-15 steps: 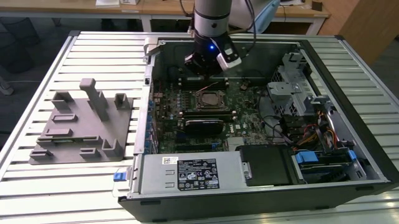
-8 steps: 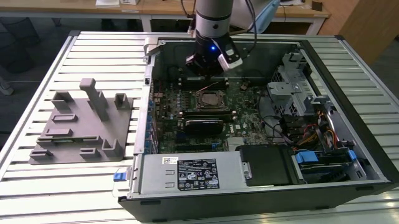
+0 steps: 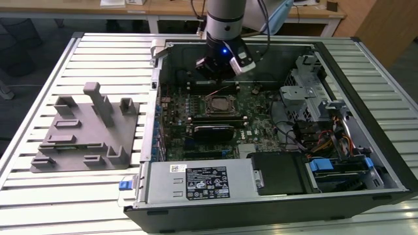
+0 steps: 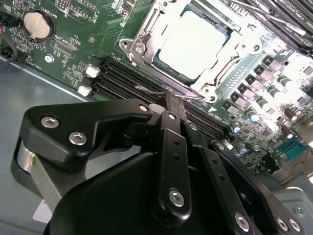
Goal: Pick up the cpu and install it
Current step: 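Install the first cpu locking lever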
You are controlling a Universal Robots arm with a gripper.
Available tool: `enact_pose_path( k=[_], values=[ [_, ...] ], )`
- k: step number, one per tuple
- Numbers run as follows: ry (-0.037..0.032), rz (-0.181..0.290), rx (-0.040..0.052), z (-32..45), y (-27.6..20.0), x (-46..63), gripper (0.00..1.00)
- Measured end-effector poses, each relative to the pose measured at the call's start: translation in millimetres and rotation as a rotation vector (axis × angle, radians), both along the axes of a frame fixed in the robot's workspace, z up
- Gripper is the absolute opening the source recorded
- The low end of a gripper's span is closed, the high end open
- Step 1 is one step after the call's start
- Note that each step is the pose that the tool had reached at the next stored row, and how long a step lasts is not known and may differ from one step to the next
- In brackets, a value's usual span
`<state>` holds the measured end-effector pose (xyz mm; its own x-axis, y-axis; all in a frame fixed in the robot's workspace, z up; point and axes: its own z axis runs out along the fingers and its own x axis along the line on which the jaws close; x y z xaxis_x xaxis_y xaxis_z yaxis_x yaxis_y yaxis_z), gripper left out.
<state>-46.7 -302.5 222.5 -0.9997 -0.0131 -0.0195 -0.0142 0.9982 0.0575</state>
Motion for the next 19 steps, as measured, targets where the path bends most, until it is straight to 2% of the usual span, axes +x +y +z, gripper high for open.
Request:
enact_pose_path(
  k=[9, 19],
  values=[
    [0.0001, 0.0, -0.0006, -4.1, 0.0, 3.4, 0.11],
    [0.0011, 0.0, -0.001, -10.7, 0.0, 12.2, 0.11]
  ],
)
